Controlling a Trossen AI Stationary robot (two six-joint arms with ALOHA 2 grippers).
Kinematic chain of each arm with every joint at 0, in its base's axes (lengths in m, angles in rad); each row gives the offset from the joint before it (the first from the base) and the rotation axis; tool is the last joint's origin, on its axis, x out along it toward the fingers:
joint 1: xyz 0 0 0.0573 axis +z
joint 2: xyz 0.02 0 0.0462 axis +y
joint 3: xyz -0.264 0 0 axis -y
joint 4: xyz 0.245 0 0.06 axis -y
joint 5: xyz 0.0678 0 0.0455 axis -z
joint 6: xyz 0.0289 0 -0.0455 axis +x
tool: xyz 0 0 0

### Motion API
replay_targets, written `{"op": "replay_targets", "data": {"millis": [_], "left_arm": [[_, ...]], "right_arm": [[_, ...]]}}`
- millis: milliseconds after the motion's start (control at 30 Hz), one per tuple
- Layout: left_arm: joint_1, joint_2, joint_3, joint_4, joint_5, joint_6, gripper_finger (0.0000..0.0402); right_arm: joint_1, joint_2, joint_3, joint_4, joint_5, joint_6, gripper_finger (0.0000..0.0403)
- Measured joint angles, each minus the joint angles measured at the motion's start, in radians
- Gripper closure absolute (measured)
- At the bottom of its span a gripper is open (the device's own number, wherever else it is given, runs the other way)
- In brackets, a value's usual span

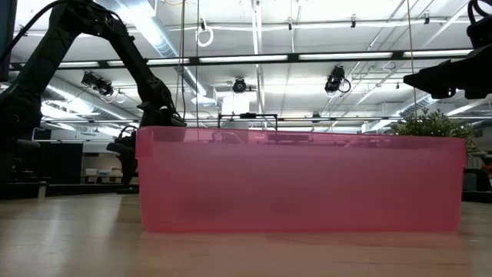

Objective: Sort spring keychains
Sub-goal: Put the black spring keychain into the red bin

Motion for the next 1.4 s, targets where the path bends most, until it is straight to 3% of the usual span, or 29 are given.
{"op": "replay_targets", "data": {"millis": [1033,1400], "left_arm": [[0.02,0.008,0.0,0.005,0.097,0.036,0.0164],[-0.004,0.081,0.044,-0.013,0.116,0.019,0.0164]], "right_arm": [[0.0,0.0,0.0,0.0,0.0,0.0,0.0181],[0.0,0.0,0.0,0.0,0.0,0.0,0.0181]]}}
